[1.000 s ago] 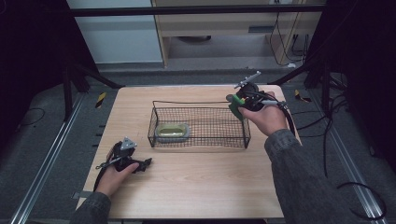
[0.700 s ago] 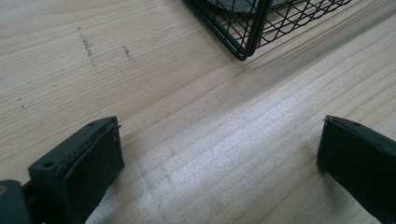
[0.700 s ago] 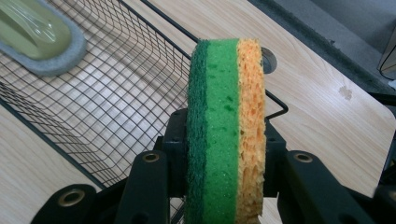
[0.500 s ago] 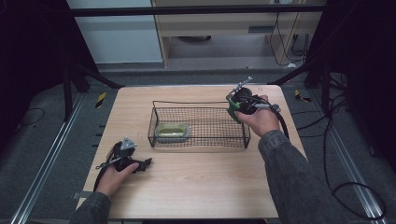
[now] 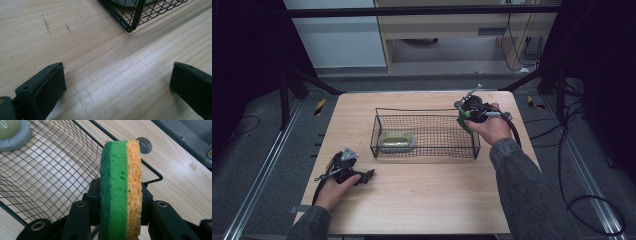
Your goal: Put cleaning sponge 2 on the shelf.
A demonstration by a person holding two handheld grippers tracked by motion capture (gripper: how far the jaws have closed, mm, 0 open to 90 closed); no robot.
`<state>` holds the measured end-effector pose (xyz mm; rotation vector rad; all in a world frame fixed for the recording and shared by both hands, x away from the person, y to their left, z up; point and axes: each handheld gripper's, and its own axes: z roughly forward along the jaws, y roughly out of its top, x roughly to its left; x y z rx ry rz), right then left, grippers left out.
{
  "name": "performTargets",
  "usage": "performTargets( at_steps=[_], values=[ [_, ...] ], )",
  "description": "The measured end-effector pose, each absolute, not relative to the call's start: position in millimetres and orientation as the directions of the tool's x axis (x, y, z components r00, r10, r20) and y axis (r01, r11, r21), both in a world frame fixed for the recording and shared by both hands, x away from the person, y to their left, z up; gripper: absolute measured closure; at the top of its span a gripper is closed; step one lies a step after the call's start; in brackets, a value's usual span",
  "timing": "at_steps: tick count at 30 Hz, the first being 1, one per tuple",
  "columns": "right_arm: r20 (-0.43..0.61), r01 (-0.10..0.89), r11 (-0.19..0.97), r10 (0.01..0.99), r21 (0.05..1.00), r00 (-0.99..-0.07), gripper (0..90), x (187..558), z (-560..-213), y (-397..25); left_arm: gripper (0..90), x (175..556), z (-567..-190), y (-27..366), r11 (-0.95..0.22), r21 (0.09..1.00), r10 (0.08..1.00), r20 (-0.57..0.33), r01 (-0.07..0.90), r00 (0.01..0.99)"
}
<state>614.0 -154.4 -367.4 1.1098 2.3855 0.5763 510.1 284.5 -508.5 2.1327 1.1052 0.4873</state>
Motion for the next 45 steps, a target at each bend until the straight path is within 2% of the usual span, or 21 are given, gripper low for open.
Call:
performTargets(
  at_steps=[12, 45],
  values=[
    [-0.168, 0.622, 0.557, 0.804, 0.551, -0.571, 65.0, 619, -379, -164, 0.0, 510, -509, 284, -0.409, 0.713, 0.822, 0.017, 0.570, 0.569],
    [-0.206, 0.643, 0.585, 0.797, 0.495, -0.568, 64.8, 628, -414, -152, 0.0, 510, -508, 285, -0.414, 0.710, 0.820, 0.020, 0.570, 0.572]
  ],
)
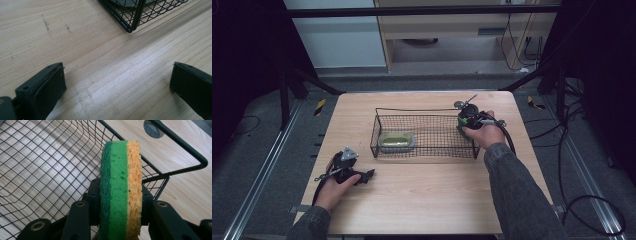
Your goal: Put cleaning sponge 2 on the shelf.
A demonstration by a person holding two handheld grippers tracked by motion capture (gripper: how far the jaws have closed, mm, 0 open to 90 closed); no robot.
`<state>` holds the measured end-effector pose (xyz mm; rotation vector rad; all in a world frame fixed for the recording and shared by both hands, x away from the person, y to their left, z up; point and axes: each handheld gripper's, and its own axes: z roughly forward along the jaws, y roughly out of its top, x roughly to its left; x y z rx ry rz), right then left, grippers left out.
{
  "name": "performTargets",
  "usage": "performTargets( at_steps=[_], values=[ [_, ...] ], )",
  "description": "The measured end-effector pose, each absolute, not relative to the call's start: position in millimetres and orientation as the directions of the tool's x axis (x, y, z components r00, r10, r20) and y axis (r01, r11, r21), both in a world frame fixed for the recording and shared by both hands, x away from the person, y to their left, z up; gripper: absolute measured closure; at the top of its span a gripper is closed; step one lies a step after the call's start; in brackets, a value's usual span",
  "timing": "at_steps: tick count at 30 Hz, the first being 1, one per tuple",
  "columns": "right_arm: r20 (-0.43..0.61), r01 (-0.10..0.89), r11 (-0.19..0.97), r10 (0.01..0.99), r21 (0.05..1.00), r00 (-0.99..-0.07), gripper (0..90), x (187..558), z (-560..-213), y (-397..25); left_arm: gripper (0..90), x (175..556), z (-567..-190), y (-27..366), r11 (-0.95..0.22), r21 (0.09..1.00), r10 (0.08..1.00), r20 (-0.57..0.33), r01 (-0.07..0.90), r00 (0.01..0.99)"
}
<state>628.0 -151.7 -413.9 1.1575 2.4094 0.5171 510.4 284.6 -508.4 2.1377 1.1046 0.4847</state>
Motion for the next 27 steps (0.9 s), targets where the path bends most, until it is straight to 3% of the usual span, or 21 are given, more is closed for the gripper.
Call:
performTargets(
  at_steps=[12, 21, 27],
  values=[
    [-0.223, 0.641, 0.604, 0.787, 0.474, -0.576, 64.4, 628, -420, -146, 0.0, 510, -508, 285, -0.414, 0.710, 0.820, 0.020, 0.570, 0.572],
    [-0.209, 0.642, 0.607, 0.782, 0.468, -0.588, 55.8, 625, -418, -143, 0.0, 510, -508, 285, -0.414, 0.710, 0.820, 0.020, 0.570, 0.572],
    [-0.201, 0.632, 0.609, 0.777, 0.479, -0.597, 56.0, 619, -413, -140, 0.0, 510, -508, 285, -0.414, 0.710, 0.820, 0.019, 0.570, 0.572]
  ],
)
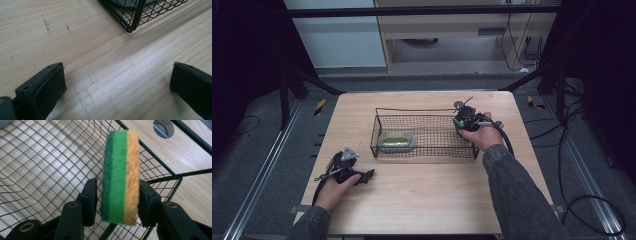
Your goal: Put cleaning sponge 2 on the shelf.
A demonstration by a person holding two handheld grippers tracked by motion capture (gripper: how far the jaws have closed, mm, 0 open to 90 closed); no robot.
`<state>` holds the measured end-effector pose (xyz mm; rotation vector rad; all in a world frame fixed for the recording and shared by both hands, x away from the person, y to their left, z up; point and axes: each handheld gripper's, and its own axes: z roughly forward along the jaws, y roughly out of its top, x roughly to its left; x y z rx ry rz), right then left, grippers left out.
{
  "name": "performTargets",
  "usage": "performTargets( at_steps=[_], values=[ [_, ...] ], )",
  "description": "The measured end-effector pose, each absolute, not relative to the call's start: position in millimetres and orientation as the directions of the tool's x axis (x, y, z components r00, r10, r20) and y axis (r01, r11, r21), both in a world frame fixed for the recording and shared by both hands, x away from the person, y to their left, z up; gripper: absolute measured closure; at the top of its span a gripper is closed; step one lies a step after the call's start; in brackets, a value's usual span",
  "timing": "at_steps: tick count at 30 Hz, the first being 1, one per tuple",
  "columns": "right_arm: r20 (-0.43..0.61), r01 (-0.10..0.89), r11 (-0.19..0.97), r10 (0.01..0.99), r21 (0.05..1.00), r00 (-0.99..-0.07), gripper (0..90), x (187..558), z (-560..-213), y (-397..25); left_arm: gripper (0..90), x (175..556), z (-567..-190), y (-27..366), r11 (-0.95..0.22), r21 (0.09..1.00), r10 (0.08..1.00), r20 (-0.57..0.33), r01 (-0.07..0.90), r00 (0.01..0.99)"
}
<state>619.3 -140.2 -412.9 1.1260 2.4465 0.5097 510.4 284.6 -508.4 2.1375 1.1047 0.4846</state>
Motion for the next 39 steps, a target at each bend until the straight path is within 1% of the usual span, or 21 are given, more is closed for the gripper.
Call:
performTargets(
  at_steps=[6, 10, 17, 19, 23, 32, 36, 39],
  values=[
    [-0.204, 0.619, 0.619, 0.768, 0.483, -0.608, 54.8, 613, -408, -135, 0.0, 510, -508, 285, -0.414, 0.710, 0.820, 0.019, 0.570, 0.572],
    [-0.188, 0.617, 0.620, 0.763, 0.485, -0.618, 53.8, 609, -407, -133, 0.0, 510, -508, 285, -0.414, 0.710, 0.820, 0.019, 0.570, 0.572],
    [-0.150, 0.626, 0.598, 0.772, 0.500, -0.618, 46.9, 600, -408, -131, 0.0, 510, -508, 285, -0.414, 0.710, 0.820, 0.019, 0.570, 0.572],
    [-0.152, 0.625, 0.601, 0.770, 0.497, -0.619, 44.3, 599, -408, -130, 0.0, 510, -508, 285, -0.414, 0.710, 0.820, 0.020, 0.570, 0.572],
    [-0.131, 0.631, 0.585, 0.777, 0.509, -0.616, 41.6, 596, -404, -129, 0.0, 510, -508, 285, -0.414, 0.710, 0.820, 0.019, 0.570, 0.572],
    [-0.129, 0.629, 0.569, 0.787, 0.530, -0.603, 38.0, 594, -397, -135, 0.0, 510, -508, 285, -0.414, 0.710, 0.820, 0.019, 0.570, 0.572],
    [-0.131, 0.633, 0.554, 0.799, 0.542, -0.587, 33.1, 594, -395, -139, 0.0, 510, -508, 285, -0.414, 0.710, 0.820, 0.019, 0.570, 0.572],
    [-0.130, 0.638, 0.536, 0.812, 0.553, -0.569, 26.0, 593, -392, -143, 0.0, 510, -508, 285, -0.414, 0.710, 0.820, 0.019, 0.570, 0.572]
  ],
)
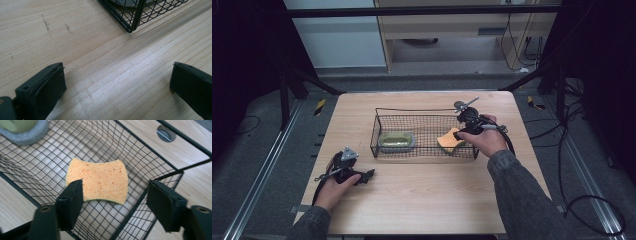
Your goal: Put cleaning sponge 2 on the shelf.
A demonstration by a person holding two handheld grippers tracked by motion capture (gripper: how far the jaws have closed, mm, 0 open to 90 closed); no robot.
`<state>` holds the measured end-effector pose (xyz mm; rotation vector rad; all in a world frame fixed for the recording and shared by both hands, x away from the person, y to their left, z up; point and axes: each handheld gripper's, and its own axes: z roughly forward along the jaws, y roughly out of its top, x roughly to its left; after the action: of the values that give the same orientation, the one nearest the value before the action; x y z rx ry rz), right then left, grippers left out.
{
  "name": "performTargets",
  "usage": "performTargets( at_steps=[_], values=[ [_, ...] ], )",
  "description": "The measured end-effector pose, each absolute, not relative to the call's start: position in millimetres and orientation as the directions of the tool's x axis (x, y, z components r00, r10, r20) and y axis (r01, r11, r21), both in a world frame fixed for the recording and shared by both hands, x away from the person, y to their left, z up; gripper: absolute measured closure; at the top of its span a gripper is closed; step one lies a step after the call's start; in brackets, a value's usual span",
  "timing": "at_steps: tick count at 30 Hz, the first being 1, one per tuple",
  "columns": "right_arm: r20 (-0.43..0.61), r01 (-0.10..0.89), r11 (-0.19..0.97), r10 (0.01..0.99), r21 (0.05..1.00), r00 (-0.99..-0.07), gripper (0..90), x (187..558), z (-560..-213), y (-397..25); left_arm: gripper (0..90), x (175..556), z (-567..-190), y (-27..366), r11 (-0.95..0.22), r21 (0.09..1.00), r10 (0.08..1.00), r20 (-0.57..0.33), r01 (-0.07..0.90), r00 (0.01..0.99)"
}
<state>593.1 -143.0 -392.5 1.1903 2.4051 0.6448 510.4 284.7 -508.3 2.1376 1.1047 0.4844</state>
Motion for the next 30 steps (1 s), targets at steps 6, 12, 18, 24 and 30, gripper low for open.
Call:
performTargets(
  at_steps=[6, 12, 18, 24, 30],
  values=[
    [-0.120, 0.627, 0.495, 0.832, 0.602, -0.541, 11.2, 592, -388, -149, 0.0, 510, -508, 285, -0.414, 0.710, 0.820, 0.019, 0.570, 0.572],
    [-0.115, 0.621, 0.446, 0.859, 0.645, -0.498, 7.2, 589, -380, -161, 0.0, 510, -508, 285, -0.414, 0.710, 0.820, 0.019, 0.570, 0.572],
    [-0.108, 0.625, 0.422, 0.873, 0.657, -0.475, 7.1, 585, -376, -175, 0.0, 510, -508, 285, -0.413, 0.710, 0.820, 0.019, 0.570, 0.572],
    [-0.097, 0.628, 0.374, 0.898, 0.683, -0.430, 7.7, 577, -376, -194, 0.0, 510, -508, 285, -0.414, 0.710, 0.820, 0.019, 0.570, 0.572],
    [-0.063, 0.619, 0.310, 0.920, 0.722, -0.387, 10.6, 558, -382, -226, 0.0, 510, -508, 285, -0.414, 0.710, 0.820, 0.019, 0.570, 0.572]
  ],
)
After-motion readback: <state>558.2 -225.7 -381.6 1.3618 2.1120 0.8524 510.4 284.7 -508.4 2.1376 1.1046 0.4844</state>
